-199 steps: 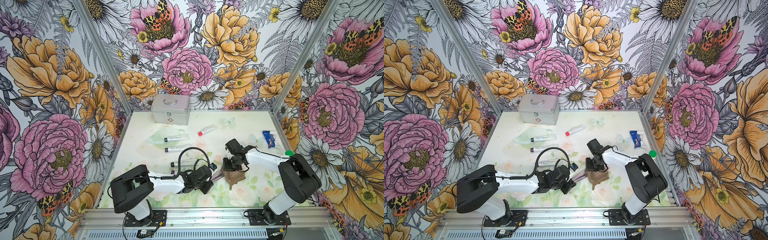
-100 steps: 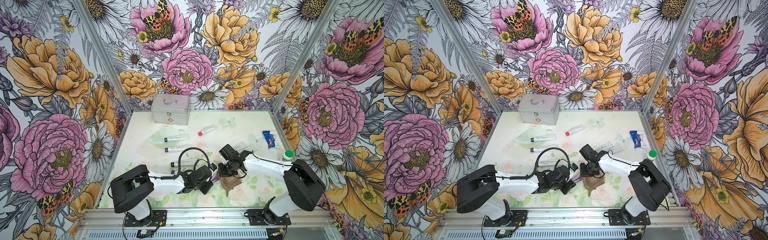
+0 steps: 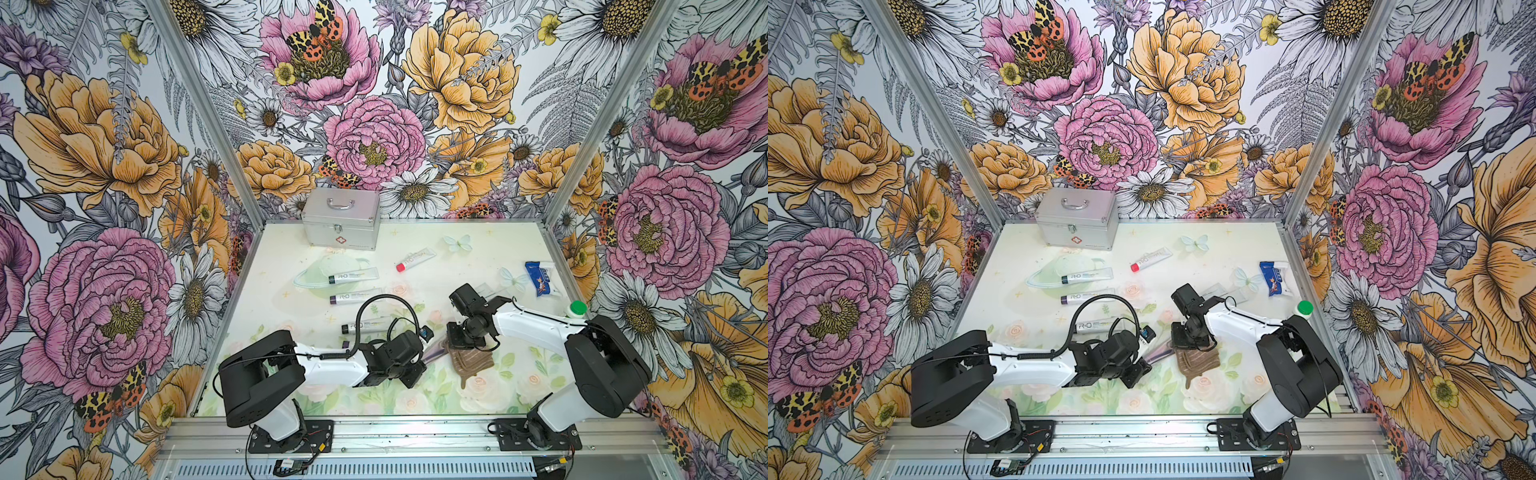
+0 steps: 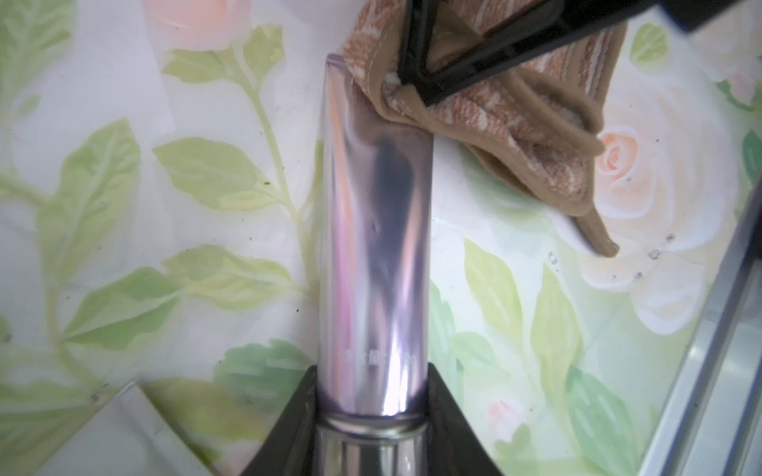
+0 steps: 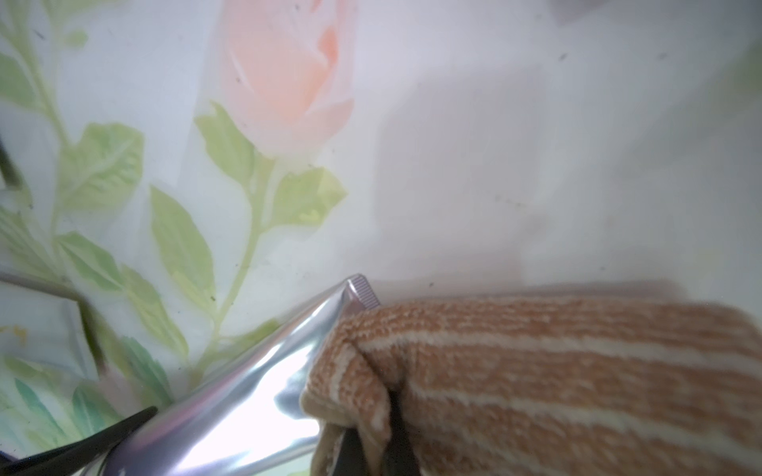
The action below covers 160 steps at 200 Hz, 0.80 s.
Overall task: Wipe the surface of the toothpaste tube
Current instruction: Wipe the dirt from the toothpaste tube.
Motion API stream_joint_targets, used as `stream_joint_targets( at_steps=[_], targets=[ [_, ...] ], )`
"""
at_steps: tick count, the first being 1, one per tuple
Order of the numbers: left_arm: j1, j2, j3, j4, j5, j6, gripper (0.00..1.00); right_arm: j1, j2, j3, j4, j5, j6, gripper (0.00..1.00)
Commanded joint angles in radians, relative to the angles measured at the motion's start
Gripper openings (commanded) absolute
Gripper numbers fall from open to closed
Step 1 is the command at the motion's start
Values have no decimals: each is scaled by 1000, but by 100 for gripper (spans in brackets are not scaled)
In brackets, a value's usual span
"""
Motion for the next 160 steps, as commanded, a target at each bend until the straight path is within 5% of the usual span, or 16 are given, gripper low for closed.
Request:
stream_joint_targets(
  at_steps=[1,66,160],
  targets=[
    [10,-47,-12,-9,-61,-4,29,-4,27,-56,-125,106,-8,0],
    [75,-43,40,-65,-62,23,30,-37,-165,-127,-130,144,72,0],
    [274,228,403,-180,61,127,31,-32,-254,-143,-129,107,88,0]
  ],
)
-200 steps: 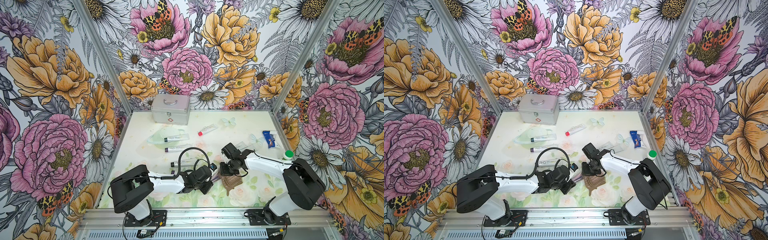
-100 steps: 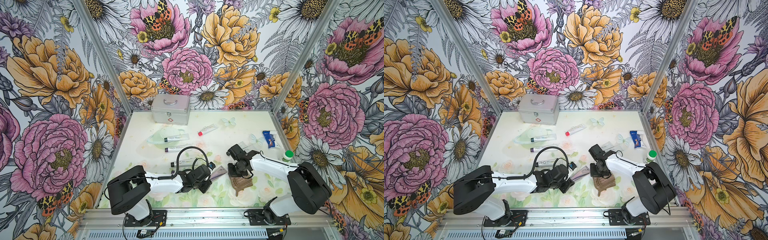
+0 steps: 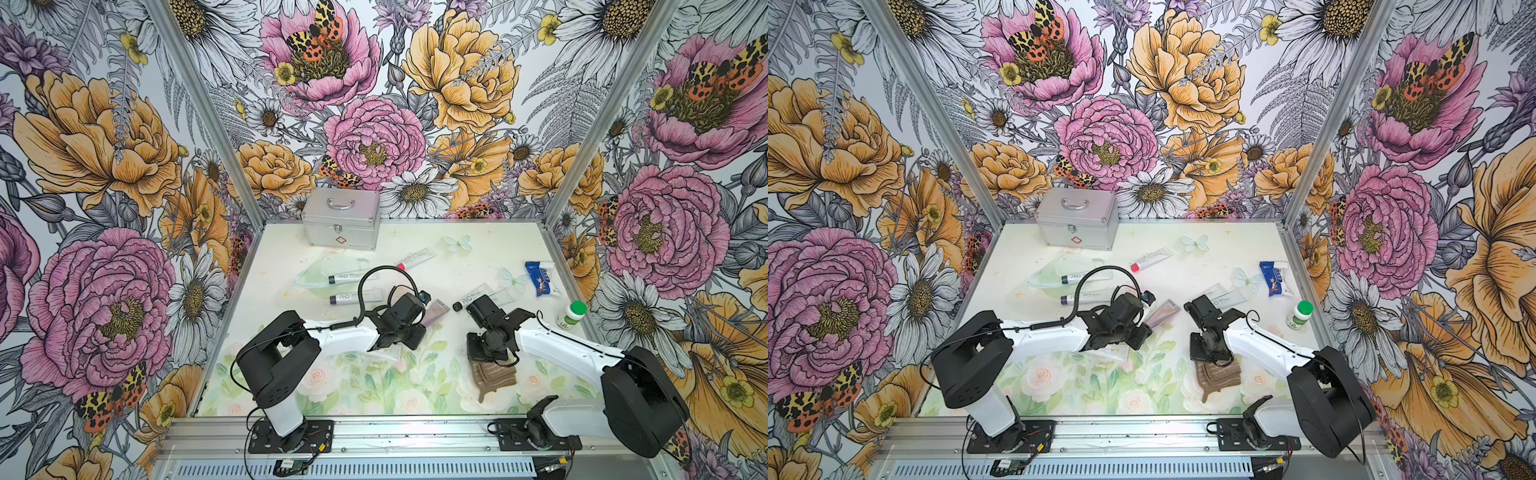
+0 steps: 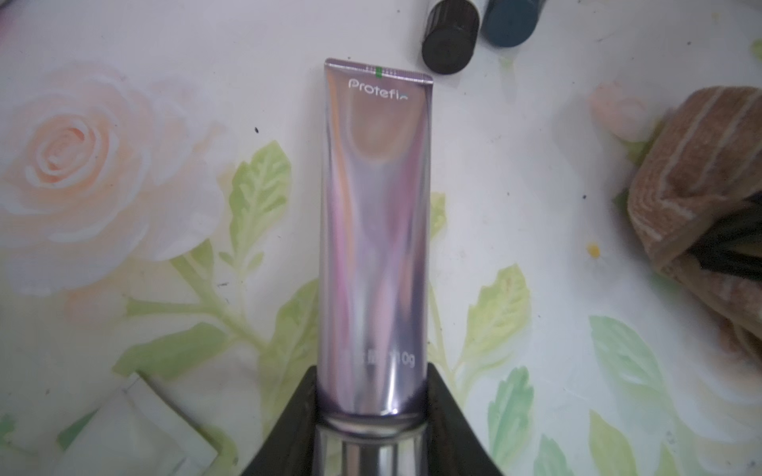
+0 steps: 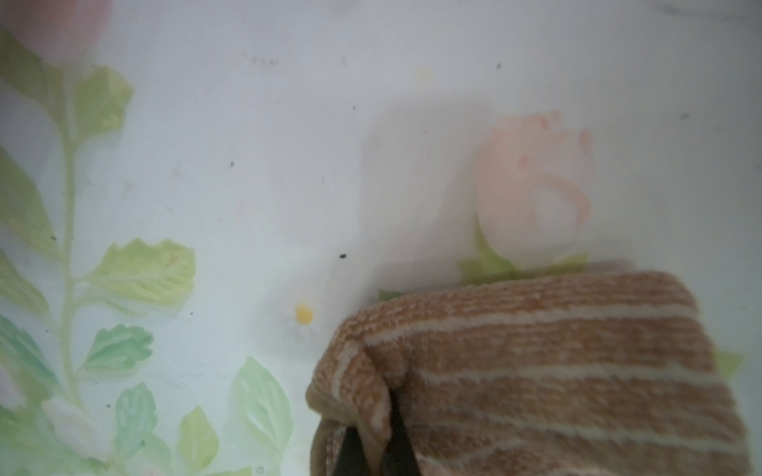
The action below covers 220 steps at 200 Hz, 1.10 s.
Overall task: Wipe the surface of the toothpaste tube
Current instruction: Wipe the dirt from the toothpaste tube, then move the toothpaste to the center of the board.
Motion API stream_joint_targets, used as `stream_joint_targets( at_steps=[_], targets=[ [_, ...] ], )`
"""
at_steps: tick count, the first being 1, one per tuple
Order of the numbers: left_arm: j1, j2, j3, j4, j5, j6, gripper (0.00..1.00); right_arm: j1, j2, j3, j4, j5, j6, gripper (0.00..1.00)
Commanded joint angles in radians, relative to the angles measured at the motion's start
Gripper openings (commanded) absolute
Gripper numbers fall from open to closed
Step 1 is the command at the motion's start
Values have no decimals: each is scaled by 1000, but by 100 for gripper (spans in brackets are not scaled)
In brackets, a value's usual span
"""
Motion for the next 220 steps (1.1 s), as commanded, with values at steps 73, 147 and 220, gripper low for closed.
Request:
stream_joint_targets(
  at_steps=[73,147,220],
  targets=[
    [91,323,389,-79,180,87,32,-2,-42,-5,-4,-2,9,0],
    [71,518,634,-88,258,76,35,-2,-50,-1,-3,-1,6,0],
    [90,485,691,-89,244,53,66,-2,-54,-2,-3,-11,6,0]
  ],
)
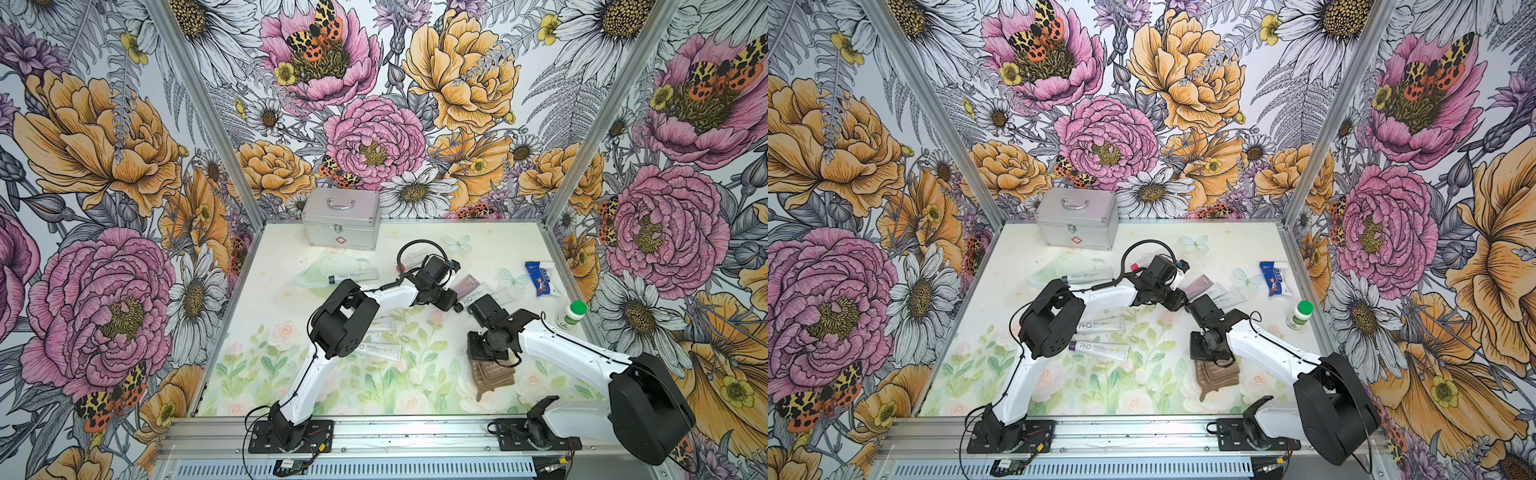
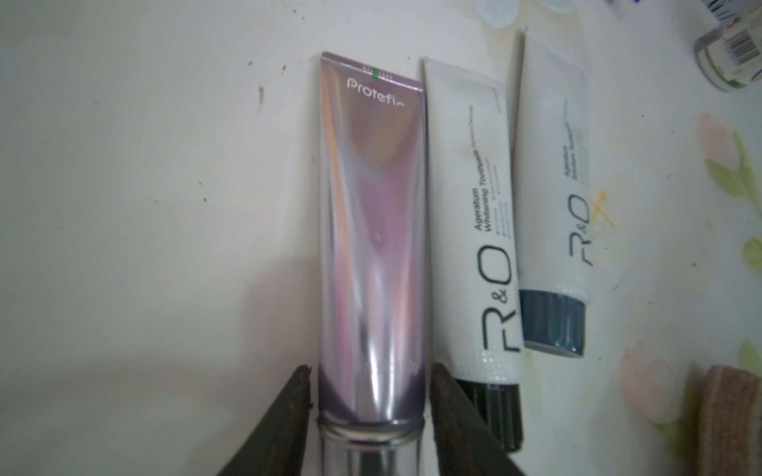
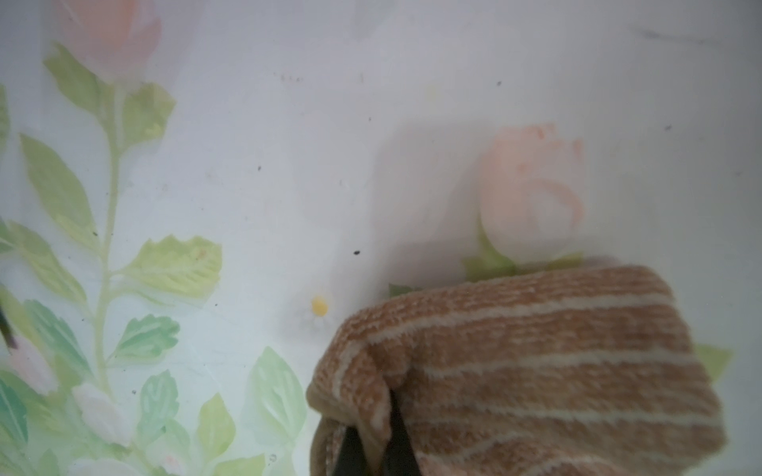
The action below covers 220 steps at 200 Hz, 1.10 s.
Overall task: Wipe the surface of the toothpaste tube
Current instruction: Move the toothpaste to the center of the board.
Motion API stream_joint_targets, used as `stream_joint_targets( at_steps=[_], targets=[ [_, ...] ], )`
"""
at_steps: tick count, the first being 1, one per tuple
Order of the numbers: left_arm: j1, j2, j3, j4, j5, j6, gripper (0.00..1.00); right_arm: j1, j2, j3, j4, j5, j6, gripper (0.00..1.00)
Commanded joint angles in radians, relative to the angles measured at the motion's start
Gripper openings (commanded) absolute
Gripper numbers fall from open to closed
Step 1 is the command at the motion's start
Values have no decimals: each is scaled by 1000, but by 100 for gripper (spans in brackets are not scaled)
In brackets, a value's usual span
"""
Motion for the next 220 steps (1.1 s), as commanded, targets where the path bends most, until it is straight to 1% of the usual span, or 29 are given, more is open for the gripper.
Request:
stream_joint_targets(
  at_steps=[1,23,34,45,92,130,176,220],
  targets=[
    [18,-57,8,2,18,-9,67,-2,-18,-2,0,-3,6,0],
    [54,-120,-20,2,17,-13,83,0,-15,-4,0,-6,4,0],
    [73,-146,-29,2,3,-13,88,-1,-12,-3,3,-5,4,0],
    [95,-160,-36,1,-9,-15,90,1,-10,-2,3,-6,4,0],
    [210,-160,-43,-1,-44,-45,92,2,-15,-4,4,-6,3,0],
    [287,-125,-11,-15,-27,-44,92,2,-19,-12,3,-4,3,0],
    [321,-66,31,-39,6,-33,92,3,-30,-27,8,-4,5,0],
    [329,-25,53,-51,17,-27,91,3,-41,-34,7,-6,6,0]
  ],
)
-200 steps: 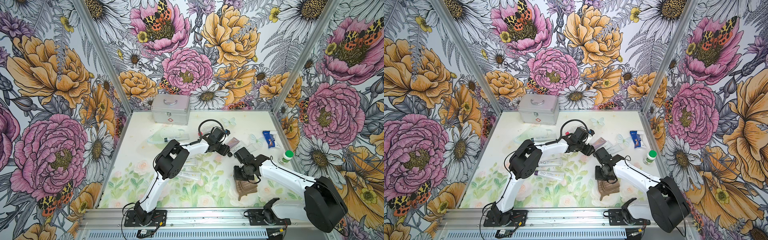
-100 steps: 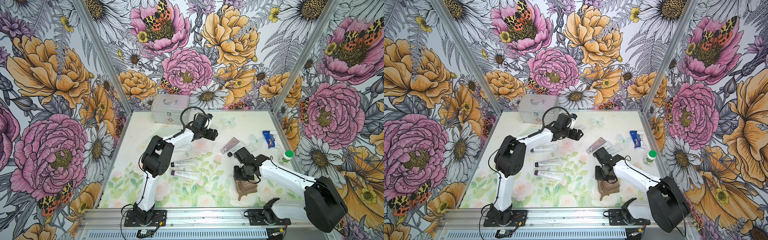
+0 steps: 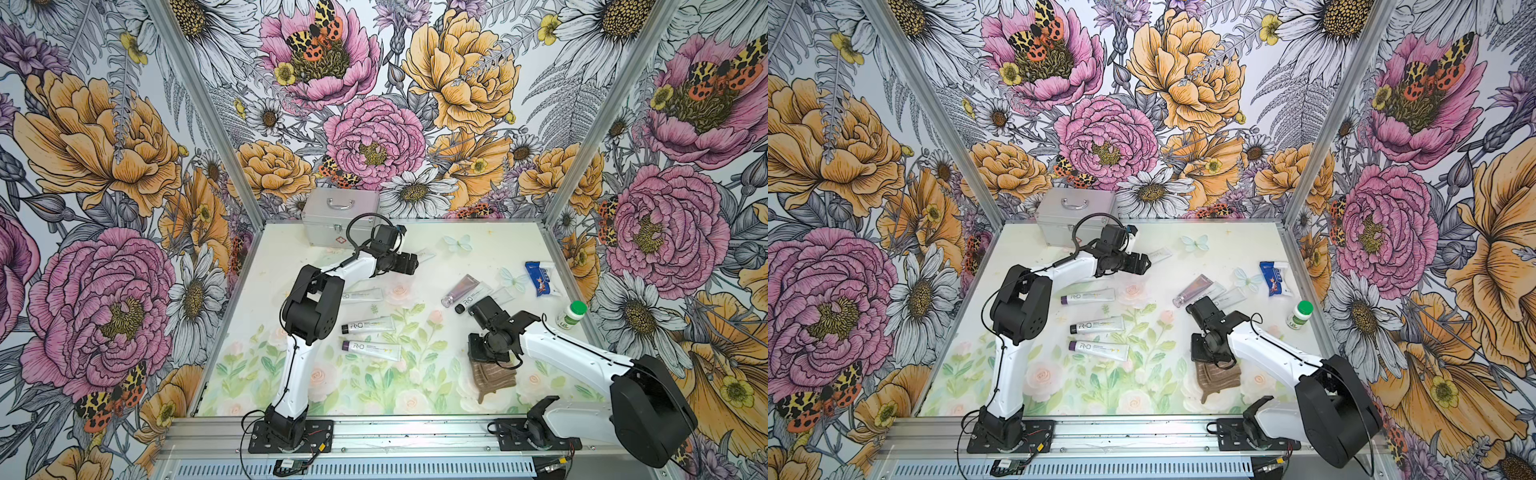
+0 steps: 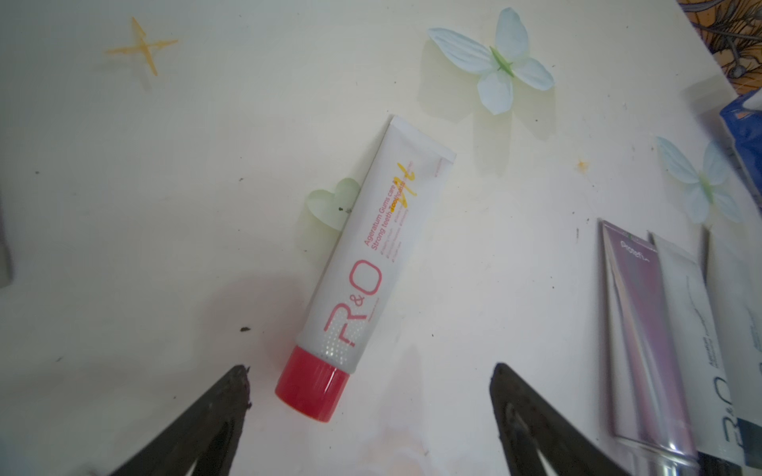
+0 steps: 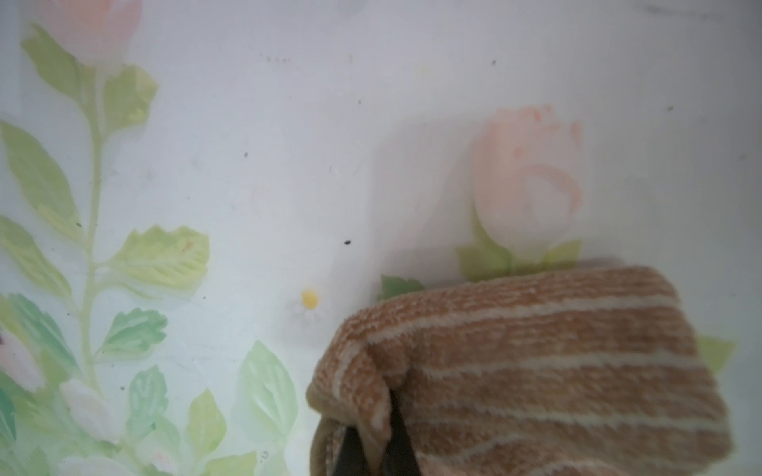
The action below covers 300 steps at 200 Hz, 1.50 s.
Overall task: Wipe the surface of the toothpaste tube
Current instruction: Move the toothpaste to the center of the board.
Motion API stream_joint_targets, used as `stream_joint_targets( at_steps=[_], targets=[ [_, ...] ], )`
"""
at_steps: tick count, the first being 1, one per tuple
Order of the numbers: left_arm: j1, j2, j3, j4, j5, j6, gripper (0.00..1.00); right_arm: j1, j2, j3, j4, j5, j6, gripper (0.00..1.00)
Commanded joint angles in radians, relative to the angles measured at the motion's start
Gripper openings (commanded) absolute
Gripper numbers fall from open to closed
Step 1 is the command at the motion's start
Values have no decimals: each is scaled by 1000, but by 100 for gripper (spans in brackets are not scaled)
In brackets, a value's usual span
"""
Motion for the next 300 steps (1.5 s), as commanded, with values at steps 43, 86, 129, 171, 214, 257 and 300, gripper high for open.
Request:
stream_joint_targets(
  at_steps=[43,86,129,171,214,257,300],
  targets=[
    [10,70,75,-42,48,21,91,3,-24,-14,6,-5,6,0],
    [1,88,86,-52,54,25,88,3,-22,-15,7,-5,5,0],
    [-17,100,81,-64,40,36,73,5,-19,-18,10,-6,5,0],
    [-23,105,85,-75,18,46,55,3,-21,-22,11,-7,2,0],
    [-30,100,76,-82,5,57,37,5,-20,-20,12,-9,5,0],
    [-42,56,10,-70,-14,50,31,7,-19,-14,13,-10,5,0],
    [-72,-55,-163,3,-23,29,31,8,-12,2,13,-10,3,0]
  ],
)
